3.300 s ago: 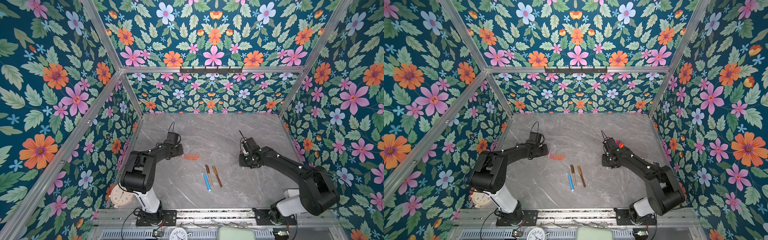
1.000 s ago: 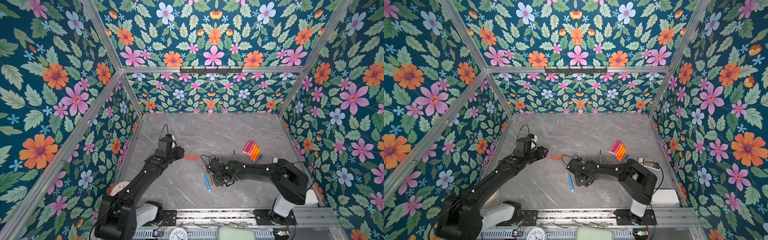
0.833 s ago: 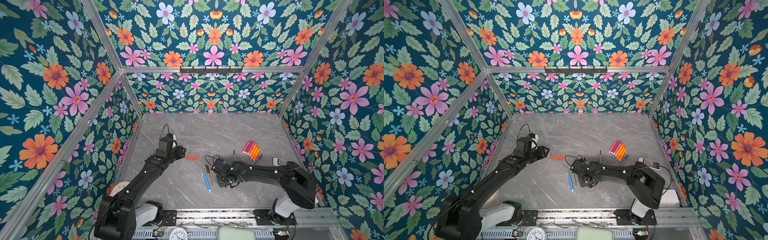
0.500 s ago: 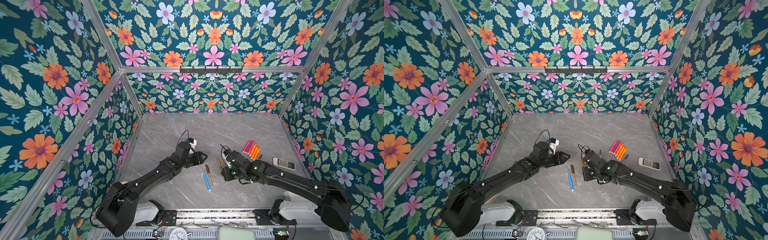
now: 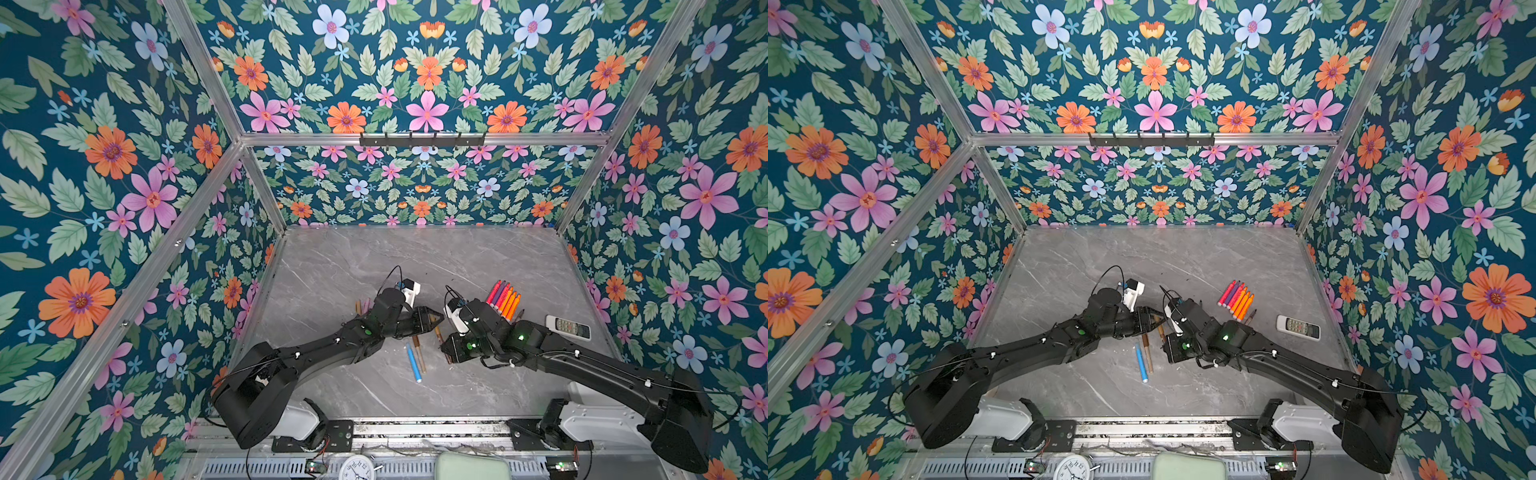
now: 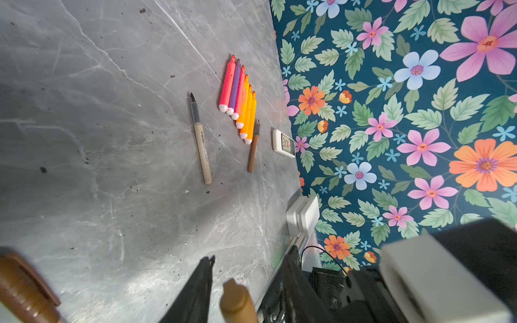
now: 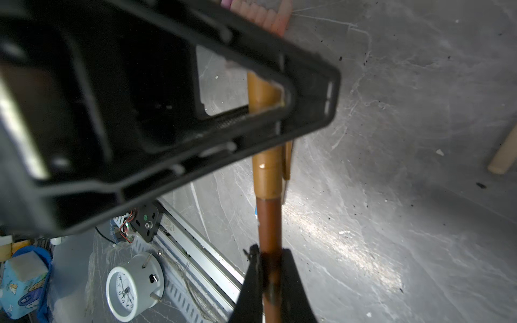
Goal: Remove pen caps from pens
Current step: Open the pen cap on the pen.
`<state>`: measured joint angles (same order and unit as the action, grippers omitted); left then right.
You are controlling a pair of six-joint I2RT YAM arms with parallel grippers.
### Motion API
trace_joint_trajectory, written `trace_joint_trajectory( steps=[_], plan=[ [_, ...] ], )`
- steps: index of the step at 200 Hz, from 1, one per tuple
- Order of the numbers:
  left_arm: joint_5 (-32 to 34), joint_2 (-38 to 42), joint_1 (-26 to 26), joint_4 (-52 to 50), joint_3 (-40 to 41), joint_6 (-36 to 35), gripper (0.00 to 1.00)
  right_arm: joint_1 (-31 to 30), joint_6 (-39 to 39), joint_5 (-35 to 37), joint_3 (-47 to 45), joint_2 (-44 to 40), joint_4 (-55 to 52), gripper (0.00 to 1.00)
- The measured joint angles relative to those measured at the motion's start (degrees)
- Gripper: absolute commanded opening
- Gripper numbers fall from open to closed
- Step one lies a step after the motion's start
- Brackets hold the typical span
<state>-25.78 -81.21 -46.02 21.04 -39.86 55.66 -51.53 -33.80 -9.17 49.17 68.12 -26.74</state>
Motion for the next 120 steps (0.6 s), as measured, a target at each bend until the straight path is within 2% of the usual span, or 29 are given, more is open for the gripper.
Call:
trace_joint_trajectory(
  steps=[14, 35, 55, 92, 120],
  plan=[
    [-0.6, -0.6, -0.3, 1.3, 0.1, 1.4, 0.0, 0.0, 0.2, 0.0, 0.2, 0.0, 0.0, 0.0],
    [-1.7, -0.7, -0.5, 3.8, -0.4, 1.8, 0.0, 0.0, 0.9, 0.4, 0.2, 0.3, -0.5, 0.0],
    [-2.5, -0.6, 1.1, -0.2, -2.8, 0.0, 0.0, 0.1, 1.1, 0.7, 0.1, 0.7, 1.2, 0.0],
    [-9.5, -1.3, 8.8, -10.4, -9.4, -3.6, 0.0, -1.7, -0.2, 4.4, -2.1, 1.0, 11.8, 0.0],
    [-5.8, -2.9, 14.9, -7.1, -13.1, -4.8, 0.0, -3.8, -0.7, -1.0, -5.4, 0.6, 5.1, 0.0]
  ],
)
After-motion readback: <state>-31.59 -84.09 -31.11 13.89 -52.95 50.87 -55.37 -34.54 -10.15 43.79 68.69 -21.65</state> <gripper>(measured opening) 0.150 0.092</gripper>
